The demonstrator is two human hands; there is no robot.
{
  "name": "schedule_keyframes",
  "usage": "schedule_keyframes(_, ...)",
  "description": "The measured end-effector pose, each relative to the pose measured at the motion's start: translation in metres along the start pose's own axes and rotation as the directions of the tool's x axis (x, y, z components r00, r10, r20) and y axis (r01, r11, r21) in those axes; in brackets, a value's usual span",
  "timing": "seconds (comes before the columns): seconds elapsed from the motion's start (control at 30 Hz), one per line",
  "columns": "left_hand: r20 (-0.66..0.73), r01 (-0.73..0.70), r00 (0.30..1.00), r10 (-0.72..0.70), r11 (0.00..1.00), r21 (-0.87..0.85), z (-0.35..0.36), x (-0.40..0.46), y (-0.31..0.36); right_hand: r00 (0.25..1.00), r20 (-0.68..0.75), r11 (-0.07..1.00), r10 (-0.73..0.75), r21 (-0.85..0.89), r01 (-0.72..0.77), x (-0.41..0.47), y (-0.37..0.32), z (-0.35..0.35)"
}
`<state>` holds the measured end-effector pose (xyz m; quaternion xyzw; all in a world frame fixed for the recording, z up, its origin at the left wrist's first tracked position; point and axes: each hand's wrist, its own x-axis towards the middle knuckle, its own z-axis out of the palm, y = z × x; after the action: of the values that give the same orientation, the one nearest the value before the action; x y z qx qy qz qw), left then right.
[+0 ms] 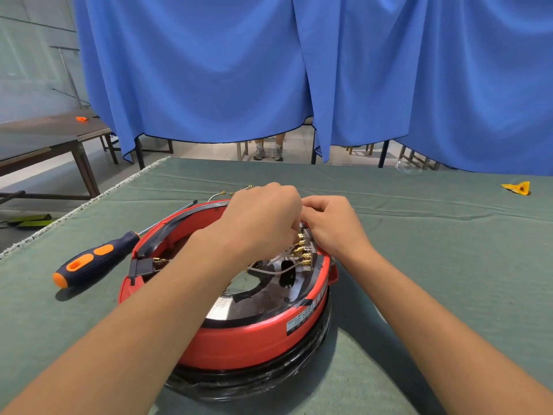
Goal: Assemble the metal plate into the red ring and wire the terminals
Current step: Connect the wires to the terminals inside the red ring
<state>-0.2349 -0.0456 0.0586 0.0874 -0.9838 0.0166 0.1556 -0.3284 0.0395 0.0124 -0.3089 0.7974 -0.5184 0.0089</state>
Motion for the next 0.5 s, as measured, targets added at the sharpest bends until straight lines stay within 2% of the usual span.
schedule_keyframes(0.13, -0.026, -0.011, 1.0, 0.012, 0.999, 0.037, 0.0011, -0.0012, 0.004, 1.0, 0.004, 1.0, 0.007, 0.011, -0.007, 0.0008, 0.0006, 0.0006)
schedule_keyframes(0.5, -0.003, 0.024, 1.0, -0.024, 0.997, -0.069, 0.0017, -0.0008, 0.0016, 1.0, 0.002, 1.0, 0.004, 0.031, -0.004, 0.0, -0.001, 0.0003)
